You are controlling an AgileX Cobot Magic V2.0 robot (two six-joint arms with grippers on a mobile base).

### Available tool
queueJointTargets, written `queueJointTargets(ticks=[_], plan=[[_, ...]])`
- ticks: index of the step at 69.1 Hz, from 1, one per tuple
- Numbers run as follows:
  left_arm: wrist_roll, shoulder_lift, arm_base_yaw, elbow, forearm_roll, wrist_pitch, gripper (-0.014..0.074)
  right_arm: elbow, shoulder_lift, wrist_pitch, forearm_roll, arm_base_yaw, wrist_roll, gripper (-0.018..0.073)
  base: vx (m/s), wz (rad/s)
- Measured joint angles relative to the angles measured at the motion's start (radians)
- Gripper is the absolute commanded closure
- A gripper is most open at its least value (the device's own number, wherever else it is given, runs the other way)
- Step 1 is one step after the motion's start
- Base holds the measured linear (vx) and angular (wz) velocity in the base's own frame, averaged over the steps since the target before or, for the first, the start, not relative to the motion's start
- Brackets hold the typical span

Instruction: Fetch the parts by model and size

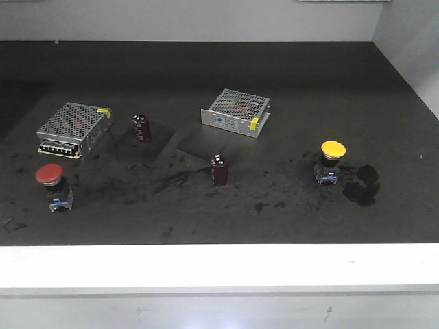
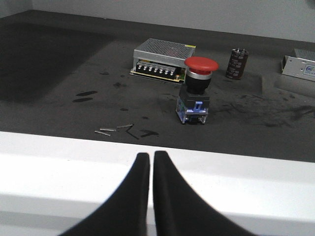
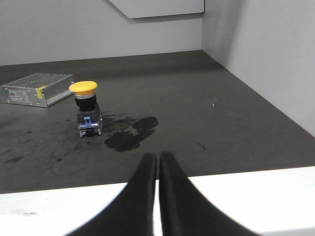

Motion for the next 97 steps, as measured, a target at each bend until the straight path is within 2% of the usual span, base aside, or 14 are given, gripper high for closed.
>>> queueJointTargets(ticks=[97], plan=[[0.0,0.0,0.0,0.0,0.0,-0.001,0.0594,0.0,0.0,-0.001,0.0,0.0,0.0,0.0568,0.0,0.0]])
